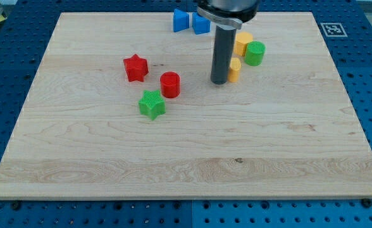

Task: Move the yellow heart to the right center

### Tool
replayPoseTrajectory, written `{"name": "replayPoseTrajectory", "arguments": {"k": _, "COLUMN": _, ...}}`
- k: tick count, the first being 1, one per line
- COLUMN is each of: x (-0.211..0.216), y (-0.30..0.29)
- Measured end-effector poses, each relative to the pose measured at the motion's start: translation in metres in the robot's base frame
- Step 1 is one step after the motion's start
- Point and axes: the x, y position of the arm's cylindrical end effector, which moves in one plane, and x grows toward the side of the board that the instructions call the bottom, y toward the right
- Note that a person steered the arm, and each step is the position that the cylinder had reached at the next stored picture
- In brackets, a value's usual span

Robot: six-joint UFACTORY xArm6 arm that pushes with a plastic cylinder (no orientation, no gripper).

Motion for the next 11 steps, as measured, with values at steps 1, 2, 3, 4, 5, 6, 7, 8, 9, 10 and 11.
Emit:
{"name": "replayPoseTrajectory", "arguments": {"k": 1, "x": -0.006, "y": -0.020}}
{"name": "replayPoseTrajectory", "arguments": {"k": 2, "x": -0.020, "y": -0.017}}
{"name": "replayPoseTrajectory", "arguments": {"k": 3, "x": -0.020, "y": -0.013}}
{"name": "replayPoseTrajectory", "arguments": {"k": 4, "x": -0.020, "y": 0.009}}
{"name": "replayPoseTrajectory", "arguments": {"k": 5, "x": -0.020, "y": 0.034}}
{"name": "replayPoseTrajectory", "arguments": {"k": 6, "x": -0.020, "y": 0.062}}
{"name": "replayPoseTrajectory", "arguments": {"k": 7, "x": -0.020, "y": 0.089}}
{"name": "replayPoseTrajectory", "arguments": {"k": 8, "x": -0.020, "y": 0.125}}
{"name": "replayPoseTrajectory", "arguments": {"k": 9, "x": -0.020, "y": 0.162}}
{"name": "replayPoseTrajectory", "arguments": {"k": 10, "x": -0.017, "y": 0.160}}
{"name": "replayPoseTrajectory", "arguments": {"k": 11, "x": -0.016, "y": 0.114}}
